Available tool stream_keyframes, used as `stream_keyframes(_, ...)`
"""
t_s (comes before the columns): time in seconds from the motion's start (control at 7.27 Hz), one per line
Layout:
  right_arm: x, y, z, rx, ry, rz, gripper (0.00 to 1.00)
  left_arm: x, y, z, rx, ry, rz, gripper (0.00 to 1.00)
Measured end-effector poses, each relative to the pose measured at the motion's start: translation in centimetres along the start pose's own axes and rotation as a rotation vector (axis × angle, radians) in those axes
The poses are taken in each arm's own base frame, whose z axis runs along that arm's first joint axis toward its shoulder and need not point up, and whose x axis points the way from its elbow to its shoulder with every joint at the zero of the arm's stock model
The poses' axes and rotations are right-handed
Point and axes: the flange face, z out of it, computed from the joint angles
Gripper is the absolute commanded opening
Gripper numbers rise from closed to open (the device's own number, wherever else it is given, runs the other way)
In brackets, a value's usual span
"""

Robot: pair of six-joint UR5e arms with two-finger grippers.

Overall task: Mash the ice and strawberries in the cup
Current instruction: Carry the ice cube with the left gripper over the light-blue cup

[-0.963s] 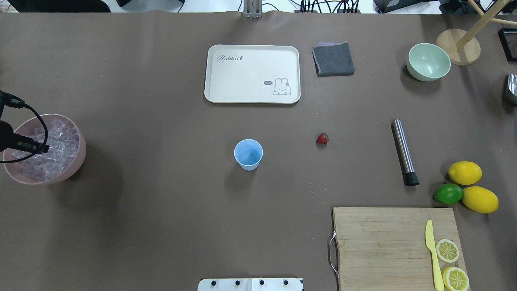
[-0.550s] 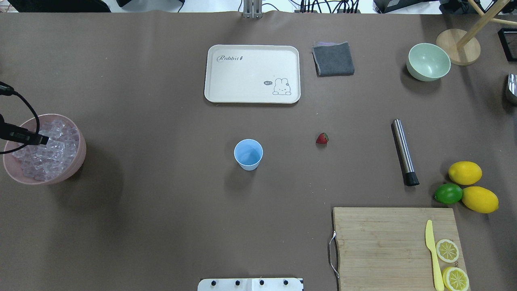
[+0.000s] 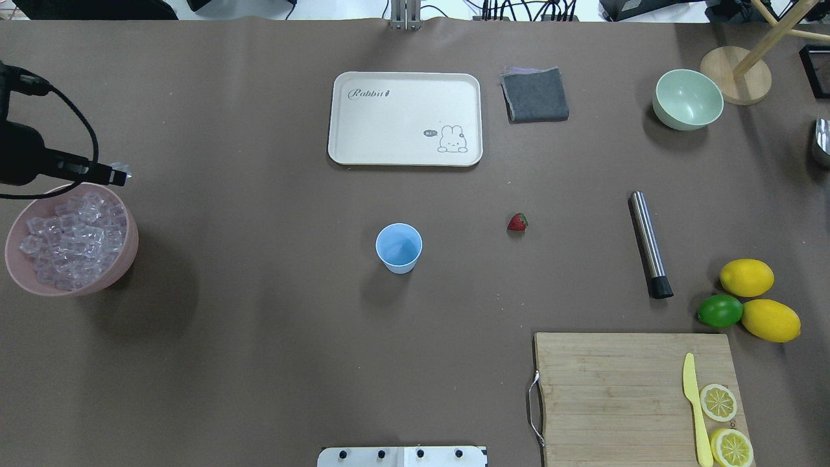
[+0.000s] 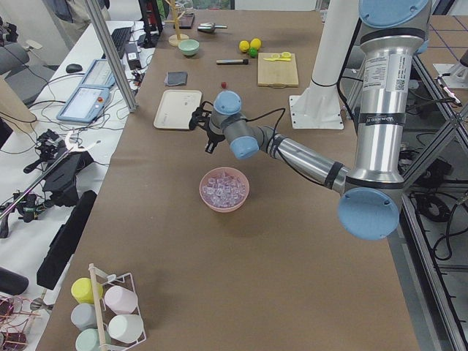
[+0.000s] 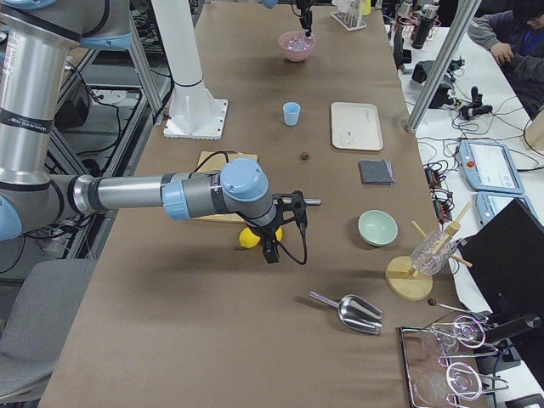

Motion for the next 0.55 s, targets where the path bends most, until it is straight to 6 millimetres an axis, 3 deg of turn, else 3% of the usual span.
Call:
stream_keyframes(0.28,0.0,0.0,0.0,0.0,0.001,-0.001,1.0,7.8,-0.4,3.5,0.013,0.055,-0.058,0.0)
stream_keyframes(0.55,0.0,0.1,0.0,0.0,0.001,-0.001,1.0,16.3,0.9,8.5,0.039,0.085,-0.114,0.0)
